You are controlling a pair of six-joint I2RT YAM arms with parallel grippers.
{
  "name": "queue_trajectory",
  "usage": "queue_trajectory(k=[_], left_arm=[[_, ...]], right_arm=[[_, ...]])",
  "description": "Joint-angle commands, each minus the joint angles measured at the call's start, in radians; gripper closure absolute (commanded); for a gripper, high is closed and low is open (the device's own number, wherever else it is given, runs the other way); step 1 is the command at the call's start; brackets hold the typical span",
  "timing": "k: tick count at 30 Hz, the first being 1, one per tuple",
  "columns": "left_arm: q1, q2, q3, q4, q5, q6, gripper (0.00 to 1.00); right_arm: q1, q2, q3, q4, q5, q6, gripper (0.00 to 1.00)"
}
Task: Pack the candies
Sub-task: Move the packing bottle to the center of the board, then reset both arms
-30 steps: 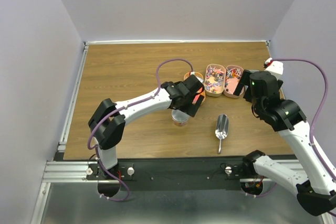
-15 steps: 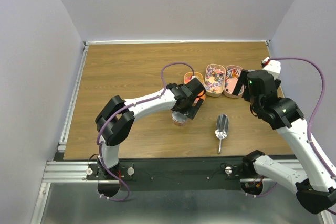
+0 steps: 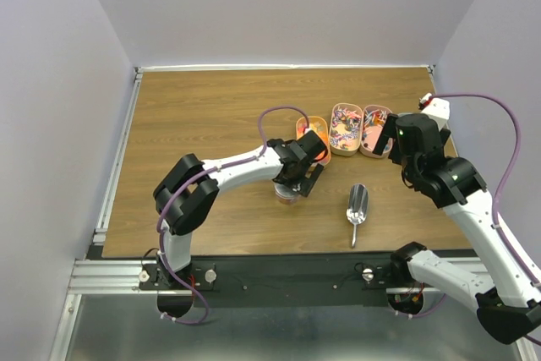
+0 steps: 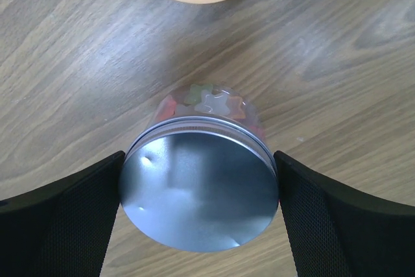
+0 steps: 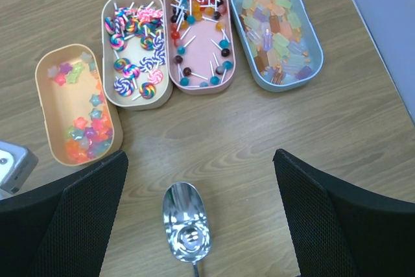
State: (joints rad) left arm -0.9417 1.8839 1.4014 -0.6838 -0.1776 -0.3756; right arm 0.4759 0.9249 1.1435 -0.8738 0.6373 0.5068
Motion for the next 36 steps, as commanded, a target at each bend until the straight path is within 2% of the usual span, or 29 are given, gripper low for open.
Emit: queue_trajectory(k=[1, 7, 12, 15, 16, 17, 23, 36], left_arm=[[0.061, -0.022, -0.031, 0.0, -0.062, 0.0, 0.02], [0.248, -0.023, -0.048, 0.038, -0.094, 0.059, 0.07], [0.409, 0.03, 0.007, 0.07, -0.089, 0.099, 0.11], [0.494, 0.069, 0.067, 0.073, -0.083, 0.121, 0.1], [0.521, 0.079, 0.083, 0.072, -0.077, 0.125, 0.08], [0.559, 0.125, 0.15, 0.057, -0.071, 0.141, 0.01], [0.575, 0.127, 0.202, 0.044, -0.053, 0.136, 0.01], [0.575, -0.014, 0.182, 0.058, -0.039, 0.11, 0.01]], right_arm=[[-0.005, 0.0, -0.016, -0.017, -0.011, 0.026, 0.0], [-0.005, 0.006, -0.01, -0.016, -0.013, 0.021, 0.0], [-0.005, 0.009, -0.01, -0.014, -0.022, 0.021, 0.0], [-0.005, 0.008, -0.011, -0.014, -0.025, 0.019, 0.0], [-0.005, 0.008, -0.013, -0.014, -0.025, 0.019, 0.0], [-0.005, 0.008, -0.014, -0.014, -0.024, 0.015, 0.0], [-0.005, 0.008, -0.018, -0.014, -0.01, 0.003, 0.0], [-0.005, 0.022, -0.013, -0.007, -0.014, -0.014, 0.0]])
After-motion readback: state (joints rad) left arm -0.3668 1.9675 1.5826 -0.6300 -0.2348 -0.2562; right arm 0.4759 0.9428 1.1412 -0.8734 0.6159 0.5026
